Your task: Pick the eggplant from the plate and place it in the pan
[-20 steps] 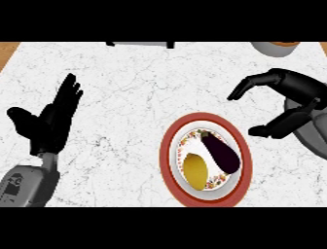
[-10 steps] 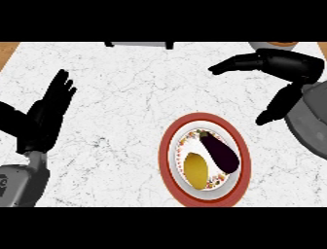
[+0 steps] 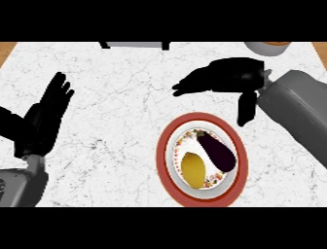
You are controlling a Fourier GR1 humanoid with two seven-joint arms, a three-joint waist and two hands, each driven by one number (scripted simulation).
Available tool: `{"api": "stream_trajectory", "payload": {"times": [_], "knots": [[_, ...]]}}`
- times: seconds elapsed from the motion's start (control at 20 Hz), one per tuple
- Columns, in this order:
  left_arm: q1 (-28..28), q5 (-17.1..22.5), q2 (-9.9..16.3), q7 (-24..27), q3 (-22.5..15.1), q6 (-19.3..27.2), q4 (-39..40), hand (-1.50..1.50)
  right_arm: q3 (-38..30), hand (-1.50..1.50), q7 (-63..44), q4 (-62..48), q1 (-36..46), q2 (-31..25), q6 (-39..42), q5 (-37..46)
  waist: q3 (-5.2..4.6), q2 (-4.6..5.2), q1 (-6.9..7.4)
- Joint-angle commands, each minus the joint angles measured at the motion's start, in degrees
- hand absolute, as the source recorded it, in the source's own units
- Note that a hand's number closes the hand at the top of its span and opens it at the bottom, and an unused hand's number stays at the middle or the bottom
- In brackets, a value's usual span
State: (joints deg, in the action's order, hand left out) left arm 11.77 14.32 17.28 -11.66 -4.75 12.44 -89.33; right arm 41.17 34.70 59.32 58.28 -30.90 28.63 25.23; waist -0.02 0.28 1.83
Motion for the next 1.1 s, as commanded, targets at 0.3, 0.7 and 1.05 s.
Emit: {"api": "stream_trajectory", "payload": {"times": [0.3, 0.7, 1.05], "knots": [[-3.57, 1.41, 0.96, 1.26, 2.27, -2.89, -0.90, 0.00, 13.39, -1.50, 1.28, 0.66, 1.39, 1.48, 5.81, 13.57, 0.00, -0.16, -0.85], [-0.59, 0.79, 1.00, -1.67, 4.19, -2.51, -0.89, 0.00, 14.50, -1.50, -1.58, 9.45, -1.52, -1.70, 1.08, 23.02, 0.02, -0.27, -1.61], [-1.21, -1.59, -2.40, 2.57, 3.78, -2.92, 2.90, 0.00, 8.75, -1.50, -6.14, 19.14, -8.20, -0.67, 4.61, 26.16, 0.00, -0.32, -1.99]]}}
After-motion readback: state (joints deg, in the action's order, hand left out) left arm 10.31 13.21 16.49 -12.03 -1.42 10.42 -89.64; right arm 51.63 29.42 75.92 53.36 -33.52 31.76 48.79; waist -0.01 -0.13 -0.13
